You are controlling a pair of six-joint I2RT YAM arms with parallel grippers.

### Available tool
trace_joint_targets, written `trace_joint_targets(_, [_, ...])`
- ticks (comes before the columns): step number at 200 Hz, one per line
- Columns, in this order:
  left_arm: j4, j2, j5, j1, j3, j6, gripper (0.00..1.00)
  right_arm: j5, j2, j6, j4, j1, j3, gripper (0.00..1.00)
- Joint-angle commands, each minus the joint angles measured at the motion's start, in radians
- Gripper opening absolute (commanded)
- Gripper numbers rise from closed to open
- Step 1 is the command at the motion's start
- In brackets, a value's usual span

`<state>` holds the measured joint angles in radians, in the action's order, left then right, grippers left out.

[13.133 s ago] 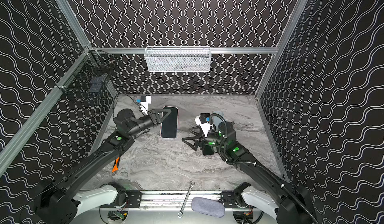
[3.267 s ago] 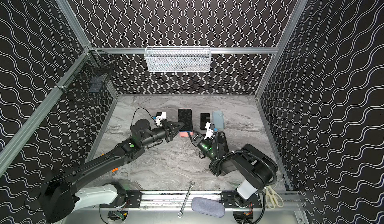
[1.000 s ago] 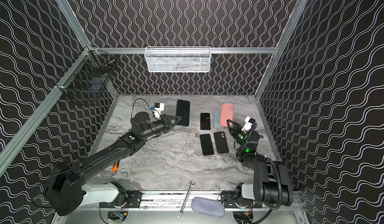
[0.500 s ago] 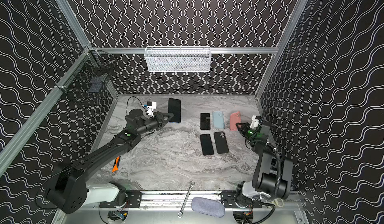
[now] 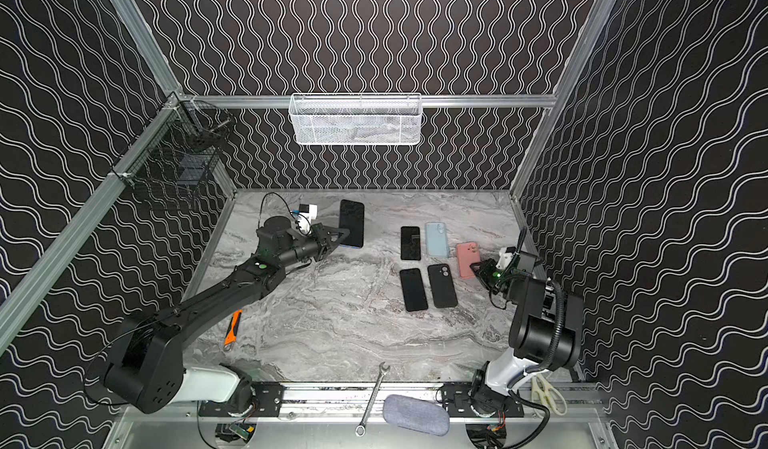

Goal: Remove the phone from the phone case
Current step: 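Lower the pink case onto the table beside the light-blue case with the right gripper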

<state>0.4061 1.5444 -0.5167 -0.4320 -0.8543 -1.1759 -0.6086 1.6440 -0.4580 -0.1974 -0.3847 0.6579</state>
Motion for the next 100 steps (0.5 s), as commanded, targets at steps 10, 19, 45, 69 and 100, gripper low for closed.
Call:
trace_joint_targets(10, [0.076, 0.007, -0.004, 0.002, -0.008, 0.005, 0.00, 0.040, 0.024, 0.026, 0.018, -0.012, 0.023, 0.35])
trace_joint_targets(19, [0.075, 0.009, 0.003, 0.002, -0.004, 0.005, 0.00, 0.049, 0.029, 0.031, 0.025, -0.013, 0.028, 0.36])
trace_joint_targets(45, [0.080, 0.018, -0.009, 0.002, -0.008, 0.002, 0.00, 0.100, 0.014, 0.024, 0.026, -0.014, 0.020, 0.43])
trace_joint_targets(69, [0.078, 0.019, 0.003, 0.001, -0.002, 0.002, 0.00, 0.120, -0.016, 0.018, 0.030, -0.014, 0.004, 0.52])
trace_joint_targets(100, [0.078, 0.025, -0.004, 0.002, -0.003, 0.008, 0.00, 0.213, -0.078, 0.027, 0.056, -0.014, -0.014, 0.68])
